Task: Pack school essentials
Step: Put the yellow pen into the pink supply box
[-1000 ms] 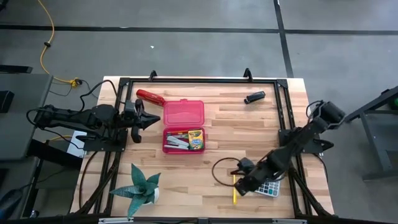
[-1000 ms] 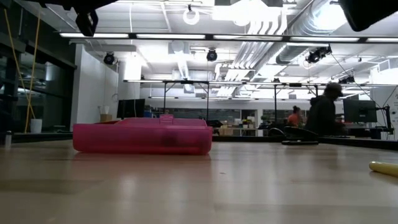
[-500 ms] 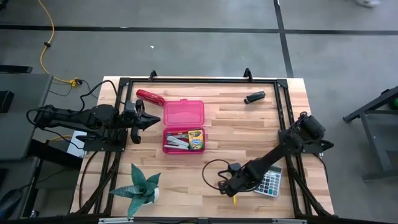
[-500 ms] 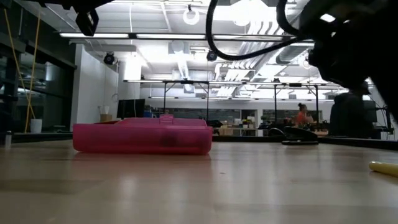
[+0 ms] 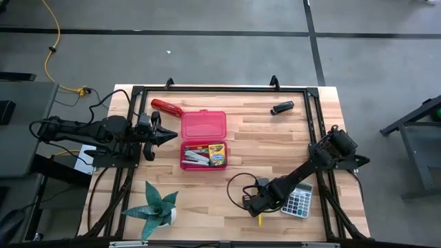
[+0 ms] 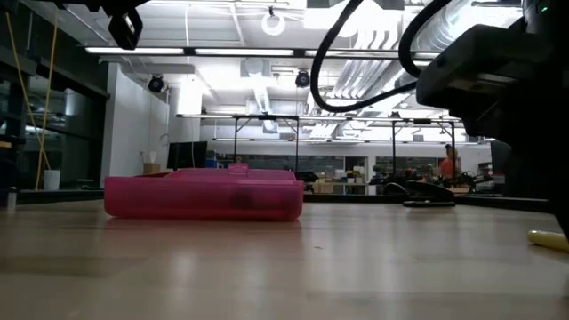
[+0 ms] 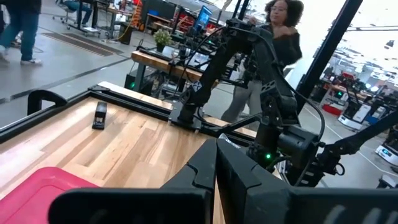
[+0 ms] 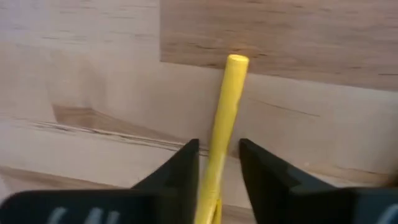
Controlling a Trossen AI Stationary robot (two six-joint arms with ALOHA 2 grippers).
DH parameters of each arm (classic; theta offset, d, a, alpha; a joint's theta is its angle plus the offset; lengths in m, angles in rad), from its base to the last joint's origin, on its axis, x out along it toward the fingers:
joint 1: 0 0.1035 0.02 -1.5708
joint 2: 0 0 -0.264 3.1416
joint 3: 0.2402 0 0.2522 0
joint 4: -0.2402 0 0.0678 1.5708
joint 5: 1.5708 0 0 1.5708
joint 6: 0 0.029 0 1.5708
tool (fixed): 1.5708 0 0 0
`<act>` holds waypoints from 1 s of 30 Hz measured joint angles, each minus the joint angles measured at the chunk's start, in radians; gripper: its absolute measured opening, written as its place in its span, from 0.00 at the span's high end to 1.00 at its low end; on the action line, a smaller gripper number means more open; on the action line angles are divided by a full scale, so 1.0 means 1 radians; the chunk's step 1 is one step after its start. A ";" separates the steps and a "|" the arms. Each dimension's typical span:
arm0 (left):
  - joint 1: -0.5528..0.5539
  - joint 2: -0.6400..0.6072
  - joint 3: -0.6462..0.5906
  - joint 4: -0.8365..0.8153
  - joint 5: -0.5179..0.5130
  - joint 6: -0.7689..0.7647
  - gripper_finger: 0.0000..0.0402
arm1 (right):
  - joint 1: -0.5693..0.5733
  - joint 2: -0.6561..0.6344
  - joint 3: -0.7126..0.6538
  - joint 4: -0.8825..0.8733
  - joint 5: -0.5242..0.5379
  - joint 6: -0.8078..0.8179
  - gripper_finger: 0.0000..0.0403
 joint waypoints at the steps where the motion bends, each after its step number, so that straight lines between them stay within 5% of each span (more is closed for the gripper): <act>1: 0.000 0.000 0.000 0.000 0.000 0.000 1.00 | 0.000 0.001 0.000 -0.007 -0.001 -0.002 0.74; 7: 0.000 0.000 0.000 0.000 -0.003 0.000 1.00 | 0.000 -0.008 0.000 -0.059 0.013 -0.093 0.97; 17: 0.000 0.000 0.000 0.000 -0.038 -0.023 1.00 | -0.093 -0.216 -0.080 -0.036 0.159 -0.646 0.99; 22: 0.000 0.000 0.000 0.001 -0.042 -0.066 1.00 | -0.183 -0.412 -0.291 0.242 0.235 -0.863 0.99; 30: 0.000 0.000 0.000 0.000 -0.130 -0.069 1.00 | -0.395 -0.580 -0.635 0.972 0.225 -1.247 1.00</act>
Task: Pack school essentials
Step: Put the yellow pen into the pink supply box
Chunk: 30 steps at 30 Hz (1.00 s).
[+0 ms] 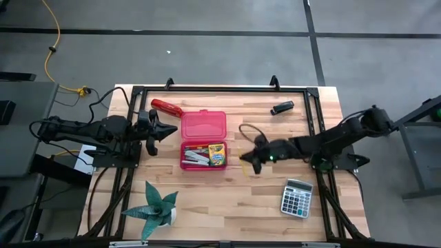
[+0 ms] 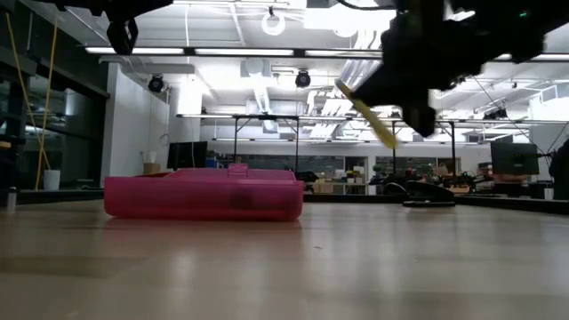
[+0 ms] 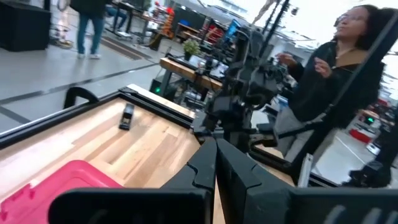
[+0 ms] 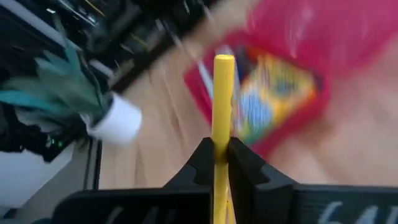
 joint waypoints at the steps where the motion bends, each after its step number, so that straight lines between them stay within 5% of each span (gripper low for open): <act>1: 0.000 0.003 0.000 0.000 -0.009 -0.001 1.00 | -0.027 0.001 -0.002 0.041 -0.005 -0.050 1.00; 13: 0.000 0.014 0.000 0.006 -0.017 -0.029 1.00 | -0.255 0.006 0.206 0.117 -0.340 -0.556 1.00; 30: 0.000 0.014 0.000 0.023 -0.007 -0.007 1.00 | -0.266 0.006 0.237 0.138 -0.348 -0.614 1.00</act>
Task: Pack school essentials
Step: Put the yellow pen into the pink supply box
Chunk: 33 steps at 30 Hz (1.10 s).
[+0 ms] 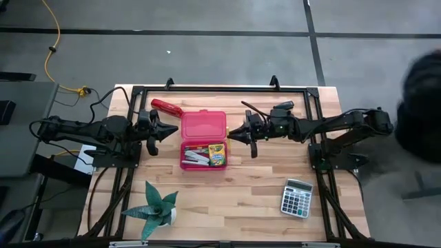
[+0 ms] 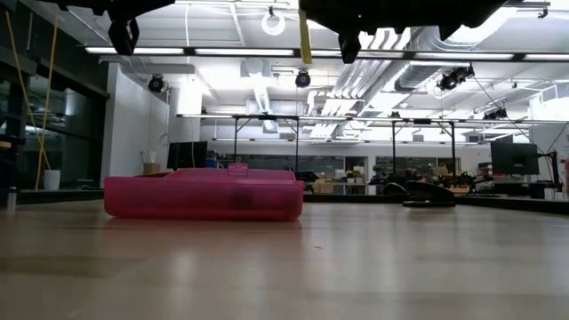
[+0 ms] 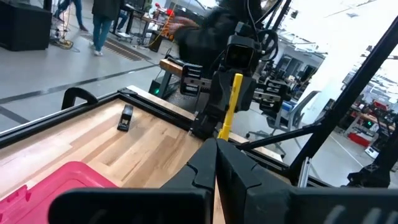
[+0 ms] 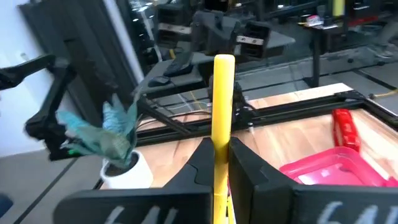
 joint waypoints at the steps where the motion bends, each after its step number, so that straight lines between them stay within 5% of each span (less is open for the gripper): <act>1: 0.000 0.000 0.000 0.000 0.000 0.000 1.00 | 0.001 0.000 0.000 0.000 0.016 0.007 1.00; 5: 0.000 0.000 0.000 0.000 0.000 0.000 1.00 | 0.001 0.040 0.082 -0.150 0.081 0.050 1.00; 20: 0.000 0.000 0.000 0.000 -0.008 0.008 1.00 | 0.004 0.637 0.800 -0.894 0.167 -0.441 1.00; 33: 0.000 0.000 0.000 0.000 -0.019 0.034 1.00 | 0.000 0.838 1.023 -1.026 0.167 -0.496 1.00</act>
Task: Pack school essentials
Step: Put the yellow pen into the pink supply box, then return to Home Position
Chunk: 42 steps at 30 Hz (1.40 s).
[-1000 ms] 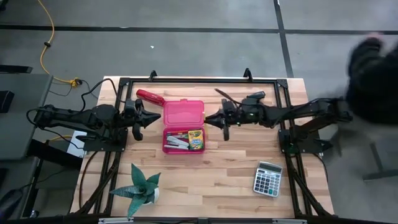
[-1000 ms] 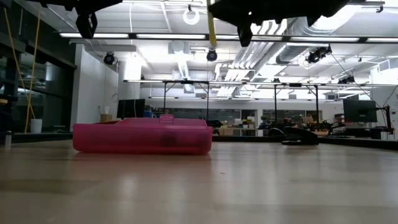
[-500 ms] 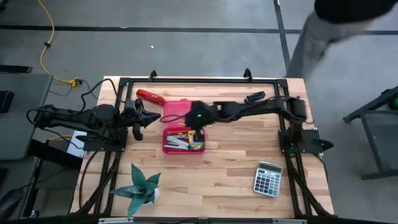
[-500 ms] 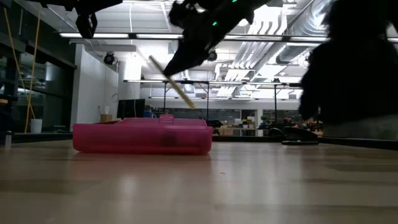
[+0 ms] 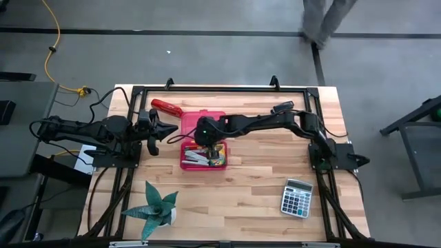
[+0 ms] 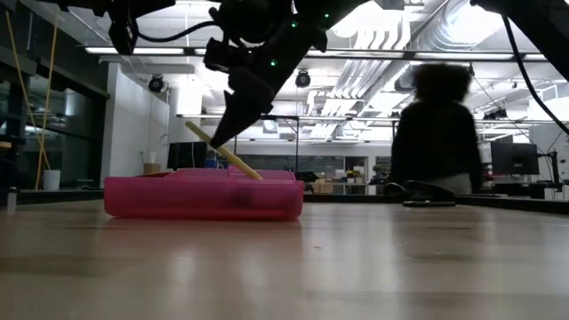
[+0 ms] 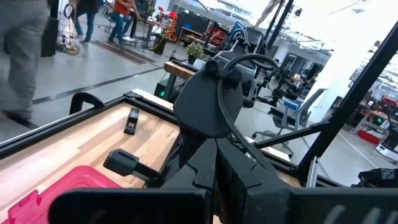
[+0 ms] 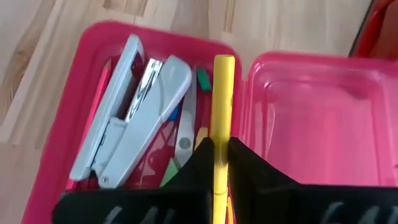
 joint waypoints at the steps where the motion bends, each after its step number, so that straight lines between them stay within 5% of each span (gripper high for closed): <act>1: 0.000 0.000 0.000 0.000 0.000 0.000 1.00 | 0.000 0.000 -0.003 -0.009 0.000 0.003 0.99; 16: 0.000 0.000 0.000 -0.001 -0.001 0.000 1.00 | 0.000 0.001 -0.016 -0.059 0.057 0.111 0.81; 27: 0.000 0.000 0.000 -0.004 -0.001 0.000 1.00 | -0.019 -0.081 -0.014 -0.240 -0.023 0.094 0.54; 33: 0.000 0.000 0.000 -0.008 -0.001 0.007 1.00 | -0.052 -0.310 -0.336 -0.217 -0.073 0.169 0.52; 42: 0.000 0.000 0.000 -0.008 -0.012 0.014 1.00 | -0.050 -0.820 -0.919 0.388 -0.066 0.507 0.56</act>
